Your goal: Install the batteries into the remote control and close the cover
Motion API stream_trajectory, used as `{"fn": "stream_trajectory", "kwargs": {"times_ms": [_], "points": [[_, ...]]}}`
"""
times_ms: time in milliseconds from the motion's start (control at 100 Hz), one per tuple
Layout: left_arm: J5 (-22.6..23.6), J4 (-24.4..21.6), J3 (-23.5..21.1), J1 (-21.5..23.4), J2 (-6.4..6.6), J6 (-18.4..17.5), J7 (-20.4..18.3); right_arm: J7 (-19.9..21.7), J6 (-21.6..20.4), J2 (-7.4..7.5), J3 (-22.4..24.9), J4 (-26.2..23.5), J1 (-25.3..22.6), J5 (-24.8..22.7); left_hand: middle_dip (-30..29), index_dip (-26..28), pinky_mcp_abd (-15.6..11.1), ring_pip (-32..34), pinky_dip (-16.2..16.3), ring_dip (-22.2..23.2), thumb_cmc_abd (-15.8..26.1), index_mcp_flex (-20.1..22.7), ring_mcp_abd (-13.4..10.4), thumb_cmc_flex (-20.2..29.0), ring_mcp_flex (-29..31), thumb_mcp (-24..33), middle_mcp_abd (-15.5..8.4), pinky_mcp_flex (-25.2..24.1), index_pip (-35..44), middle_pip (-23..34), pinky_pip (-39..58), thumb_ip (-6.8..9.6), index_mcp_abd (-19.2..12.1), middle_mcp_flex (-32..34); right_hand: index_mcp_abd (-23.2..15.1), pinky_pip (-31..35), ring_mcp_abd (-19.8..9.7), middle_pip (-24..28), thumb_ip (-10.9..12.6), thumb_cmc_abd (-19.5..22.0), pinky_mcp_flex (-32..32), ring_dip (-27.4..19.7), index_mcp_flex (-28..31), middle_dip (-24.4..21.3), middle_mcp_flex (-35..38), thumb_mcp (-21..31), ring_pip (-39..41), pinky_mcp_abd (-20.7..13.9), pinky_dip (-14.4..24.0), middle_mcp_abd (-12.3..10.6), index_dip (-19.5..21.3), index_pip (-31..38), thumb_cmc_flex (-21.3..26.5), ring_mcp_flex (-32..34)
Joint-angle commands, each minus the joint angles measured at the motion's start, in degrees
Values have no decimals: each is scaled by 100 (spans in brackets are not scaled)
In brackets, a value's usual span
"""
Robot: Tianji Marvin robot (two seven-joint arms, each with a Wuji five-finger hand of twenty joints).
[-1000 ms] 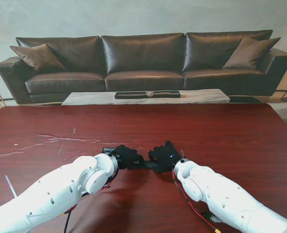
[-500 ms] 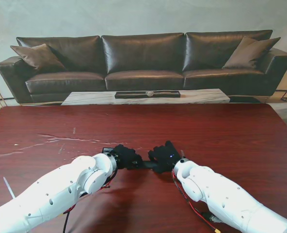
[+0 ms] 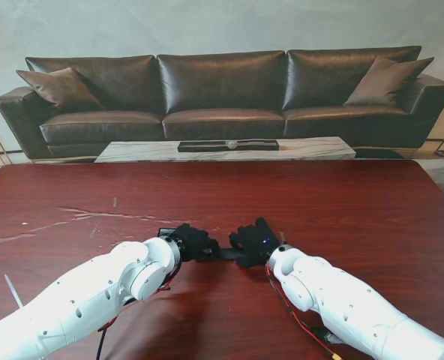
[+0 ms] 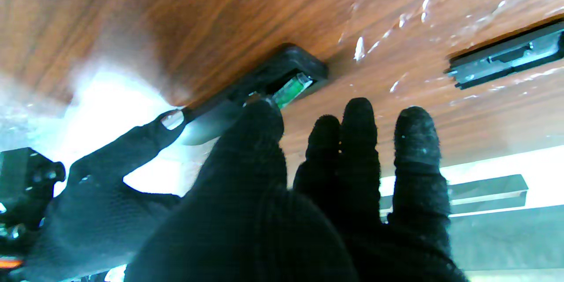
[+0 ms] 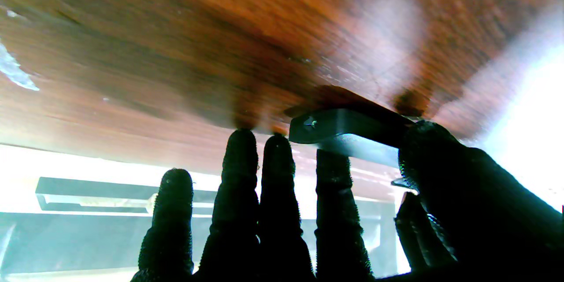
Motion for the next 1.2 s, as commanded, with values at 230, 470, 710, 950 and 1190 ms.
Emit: {"fn": "stream_trajectory", "kwargs": {"times_ms": [230,470,710,950,1190], "points": [[-88,158,-35,100,33,88,5,95,-30,18,-129,153,-97,4,52,35,6,24,80,22,198,257,41,341,-119,96,8,20,288,-17,57,46,268,-151,-146,73,-68,108,-34,146,-42,64,196,73,276,91,186,-3,159,-81,49,145,114,304],[-110,162,-25,115,26,137,19,89,-33,14,-165,188,-75,16,39,512,-38,30,-28,-40,140,144,11,341,-64,46,11,151,1206,44,47,39,731,-157,-130,66,-64,96,-15,196,-58,63,170,69,240,73,181,-8,156,-61,33,124,122,262],[-94,179,-22,132,14,207,75,99,-44,18,-197,205,-58,13,17,191,-40,55,-63,-52,157,-33,-2,341,-65,63,35,137,1428,58,81,50,961,-198,-122,57,-50,97,-51,221,-72,64,165,68,233,34,184,-14,151,-54,-9,104,160,247],[-178,211,-36,155,-7,250,107,60,-56,6,-213,229,-44,19,-30,-140,-130,127,-153,-62,39,360,-5,340,119,403,69,373,1240,100,84,11,896,32,-147,65,-57,106,-222,219,-68,67,166,68,250,-18,196,-19,152,-63,-192,135,264,259],[-273,257,-39,148,-21,191,121,-98,-35,-32,-233,305,-37,22,-129,-198,-216,92,-407,-178,1,449,-14,341,248,524,90,551,963,109,-37,-17,685,153,-413,125,-118,177,-854,97,7,91,266,80,516,-129,273,5,185,-182,-756,661,608,481]]}}
